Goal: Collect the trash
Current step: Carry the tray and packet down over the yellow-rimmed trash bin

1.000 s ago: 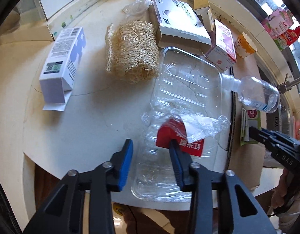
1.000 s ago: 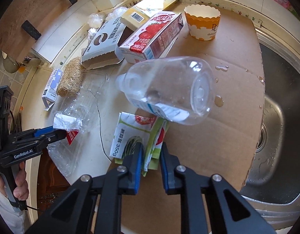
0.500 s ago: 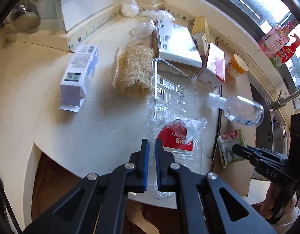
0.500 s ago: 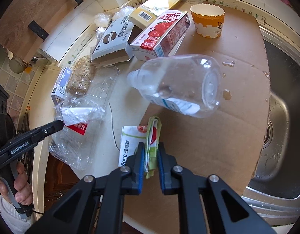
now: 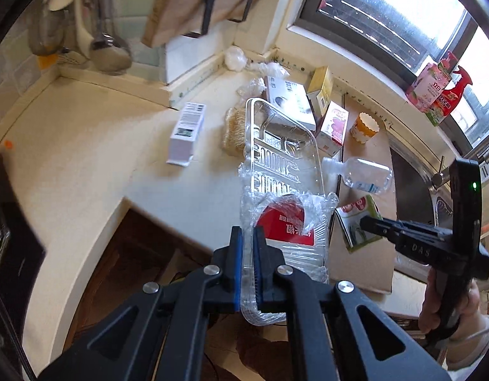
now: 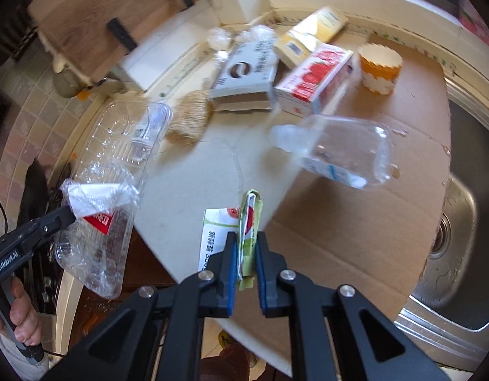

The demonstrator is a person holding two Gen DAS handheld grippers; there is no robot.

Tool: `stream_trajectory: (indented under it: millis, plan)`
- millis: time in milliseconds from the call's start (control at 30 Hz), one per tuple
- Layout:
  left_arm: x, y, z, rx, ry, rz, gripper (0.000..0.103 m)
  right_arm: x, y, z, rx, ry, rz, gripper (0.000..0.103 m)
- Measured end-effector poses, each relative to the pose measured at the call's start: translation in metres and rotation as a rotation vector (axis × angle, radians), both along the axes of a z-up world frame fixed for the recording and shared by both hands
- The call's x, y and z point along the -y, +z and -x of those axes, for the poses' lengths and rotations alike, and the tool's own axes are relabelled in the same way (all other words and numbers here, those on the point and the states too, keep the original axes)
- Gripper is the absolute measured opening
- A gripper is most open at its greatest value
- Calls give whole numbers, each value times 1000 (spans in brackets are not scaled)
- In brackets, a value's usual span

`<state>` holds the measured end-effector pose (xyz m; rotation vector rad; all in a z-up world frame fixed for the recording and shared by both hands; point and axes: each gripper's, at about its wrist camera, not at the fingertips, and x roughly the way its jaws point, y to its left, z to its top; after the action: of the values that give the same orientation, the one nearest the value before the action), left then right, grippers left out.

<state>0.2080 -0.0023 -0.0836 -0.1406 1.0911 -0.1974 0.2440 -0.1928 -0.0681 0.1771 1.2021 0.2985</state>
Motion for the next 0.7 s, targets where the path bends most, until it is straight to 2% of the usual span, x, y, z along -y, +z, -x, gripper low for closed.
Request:
stream_trajectory:
  millis: [133,267,467,700]
  plan:
    - [-21,14,45,4,44,-18,4,-31,11,10,11,100,-30,10]
    - [-41,9,87,-26,109,-44,4,-69,10,27,5,219,-39,10]
    - [-69,-35,135,-119,177,-69,4,-120,-23,65,-17,345,32,10]
    - [-92,-87,168,-189,200,-70,4,-156,-67,111,-63,358,108,10]
